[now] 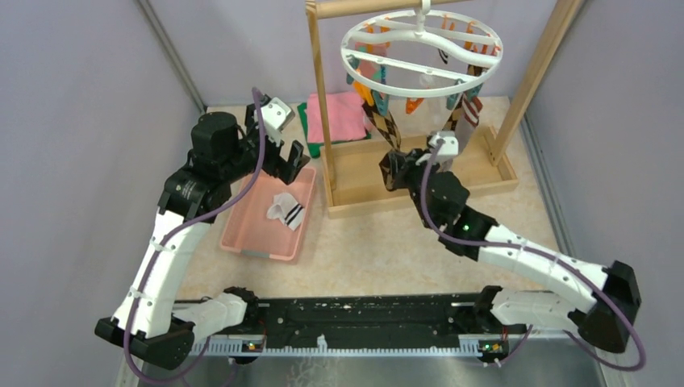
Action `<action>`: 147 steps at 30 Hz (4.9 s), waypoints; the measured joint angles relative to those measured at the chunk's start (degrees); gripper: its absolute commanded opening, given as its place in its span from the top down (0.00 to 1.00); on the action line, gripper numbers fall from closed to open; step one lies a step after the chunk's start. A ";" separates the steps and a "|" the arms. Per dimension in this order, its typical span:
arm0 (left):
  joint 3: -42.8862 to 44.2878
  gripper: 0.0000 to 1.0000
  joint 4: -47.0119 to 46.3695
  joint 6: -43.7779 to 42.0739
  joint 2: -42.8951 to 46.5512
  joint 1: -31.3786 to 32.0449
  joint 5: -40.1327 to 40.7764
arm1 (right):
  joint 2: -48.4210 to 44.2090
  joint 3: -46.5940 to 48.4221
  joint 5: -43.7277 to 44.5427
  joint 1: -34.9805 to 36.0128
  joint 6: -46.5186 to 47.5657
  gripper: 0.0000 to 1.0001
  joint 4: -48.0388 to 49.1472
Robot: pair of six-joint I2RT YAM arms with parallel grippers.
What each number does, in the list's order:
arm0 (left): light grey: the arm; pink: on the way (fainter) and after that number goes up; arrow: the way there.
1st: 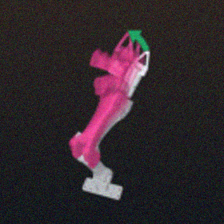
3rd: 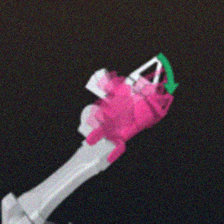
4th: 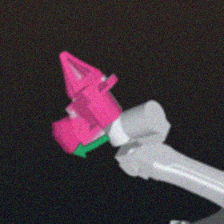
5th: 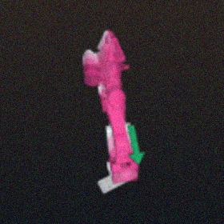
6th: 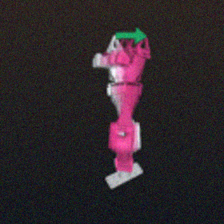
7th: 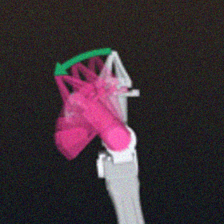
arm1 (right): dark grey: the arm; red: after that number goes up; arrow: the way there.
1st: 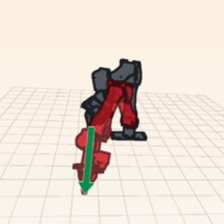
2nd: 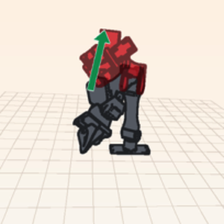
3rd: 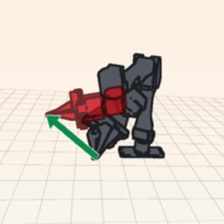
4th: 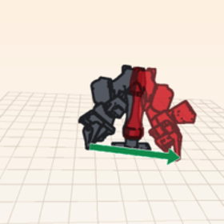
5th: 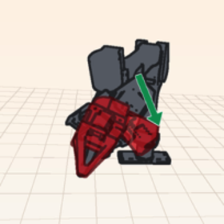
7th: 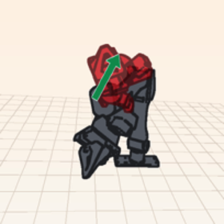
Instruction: Remove the socks clipped to the hanger
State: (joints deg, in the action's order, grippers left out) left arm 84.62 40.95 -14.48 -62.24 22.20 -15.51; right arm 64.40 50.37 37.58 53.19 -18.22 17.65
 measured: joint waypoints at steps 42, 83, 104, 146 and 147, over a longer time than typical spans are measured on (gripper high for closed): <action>-9.90 0.12 -14.05 -4.94 -5.95 20.17 -12.85 | -11.65 1.51 -25.46 0.04 -20.22 0.98 -12.46; 16.13 0.01 -23.30 34.12 -20.37 10.84 -5.77 | -8.31 0.61 -22.64 0.04 -18.84 1.00 -15.52; 16.13 0.01 -27.19 37.46 -20.44 10.80 -11.13 | -2.78 2.60 -23.91 0.04 -18.21 1.00 -13.35; 18.47 1.00 -29.51 30.82 -25.81 12.11 -7.52 | 1.70 2.71 -25.16 0.04 -18.27 1.00 -8.68; 18.47 1.00 -29.75 30.80 -25.81 12.13 -7.41 | 1.81 2.71 -25.27 0.04 -18.27 1.00 -8.74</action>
State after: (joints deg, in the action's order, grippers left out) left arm 103.09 11.20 16.32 -88.05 34.33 -22.92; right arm 66.22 53.08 12.32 53.23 -36.49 8.91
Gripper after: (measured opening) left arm 0.165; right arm 0.020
